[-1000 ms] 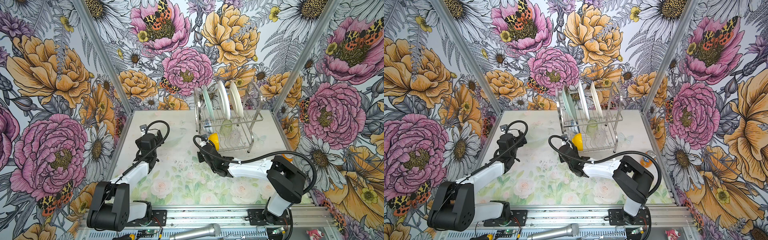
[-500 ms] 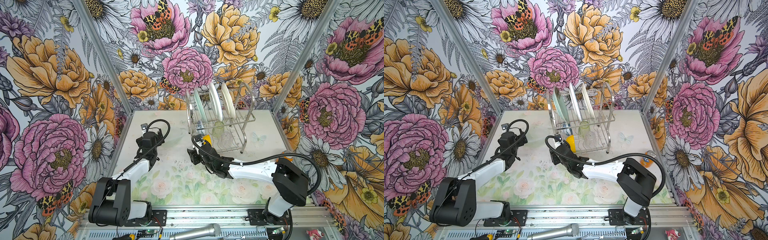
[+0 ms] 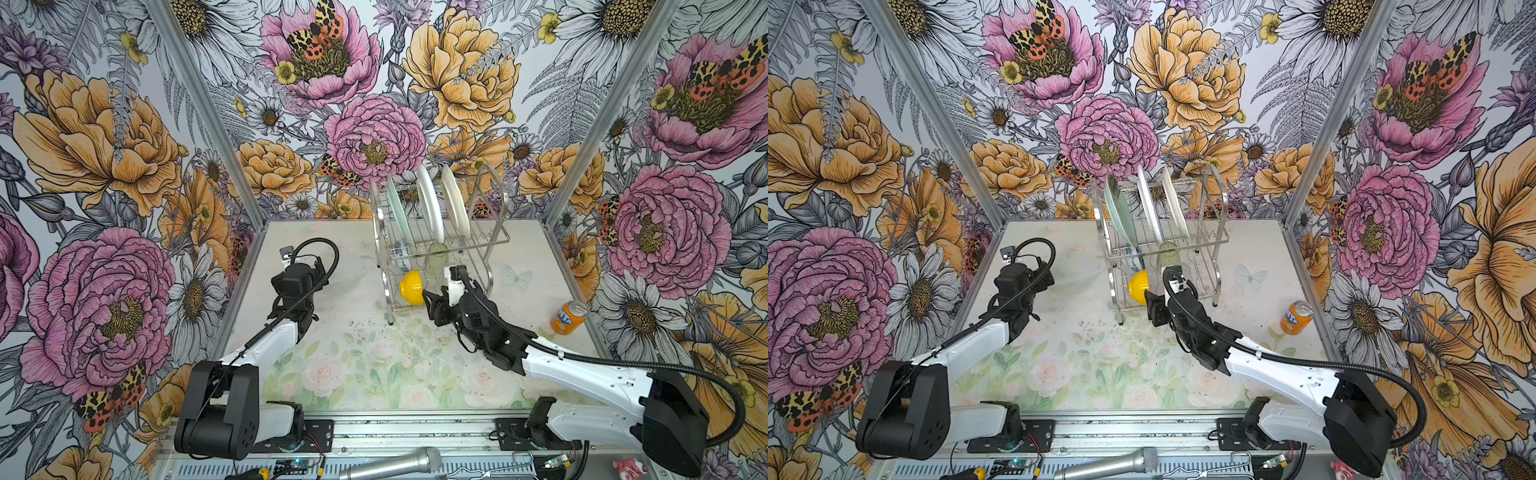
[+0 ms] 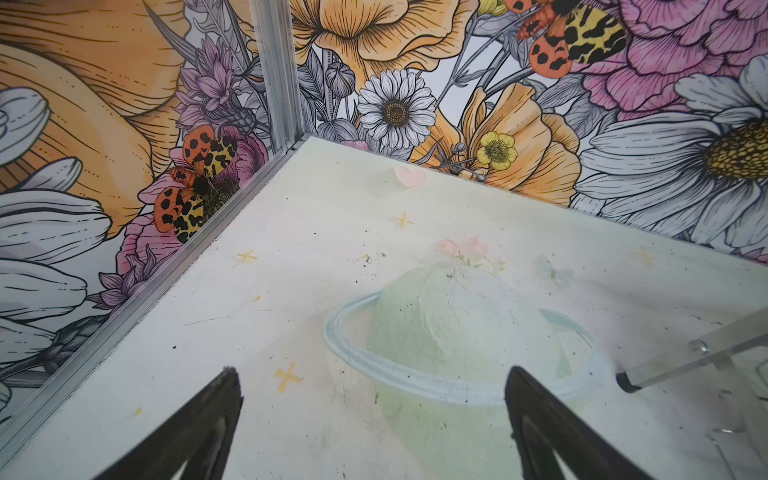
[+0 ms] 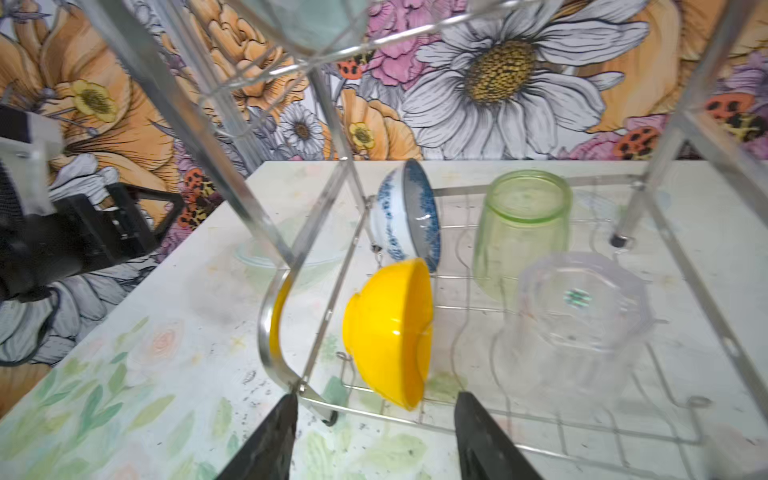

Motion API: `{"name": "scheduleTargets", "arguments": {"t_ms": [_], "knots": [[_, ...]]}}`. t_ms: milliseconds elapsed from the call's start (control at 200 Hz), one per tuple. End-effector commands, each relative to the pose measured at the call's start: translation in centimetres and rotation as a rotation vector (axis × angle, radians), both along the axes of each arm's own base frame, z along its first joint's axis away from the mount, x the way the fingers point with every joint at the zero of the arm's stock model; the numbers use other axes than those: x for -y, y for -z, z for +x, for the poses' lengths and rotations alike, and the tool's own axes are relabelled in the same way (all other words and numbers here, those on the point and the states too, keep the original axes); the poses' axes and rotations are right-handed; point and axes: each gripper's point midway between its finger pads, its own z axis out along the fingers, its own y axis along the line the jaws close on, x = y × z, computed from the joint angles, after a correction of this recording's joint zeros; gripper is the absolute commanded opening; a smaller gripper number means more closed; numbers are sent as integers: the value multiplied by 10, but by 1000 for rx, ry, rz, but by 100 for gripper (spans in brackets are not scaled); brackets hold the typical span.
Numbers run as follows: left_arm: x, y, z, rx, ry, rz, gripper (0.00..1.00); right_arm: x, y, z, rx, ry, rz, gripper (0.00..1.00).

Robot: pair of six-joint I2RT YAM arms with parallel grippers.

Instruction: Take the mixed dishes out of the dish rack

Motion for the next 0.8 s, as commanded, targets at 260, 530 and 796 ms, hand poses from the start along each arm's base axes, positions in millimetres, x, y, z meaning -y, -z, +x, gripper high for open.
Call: {"name": "scheduleTargets", "arguments": {"t_ms": [260,530,796], "knots": [[30,-22,-8,76,78,-53,99,111,11,1,-48,292,32,64],[65,-49,-27,161,144,-106,99,146,34,26,-153,360,31,65],[69,-60,-42,201,155,-110,99,159,39,48,-174,358,-68,65]]}}
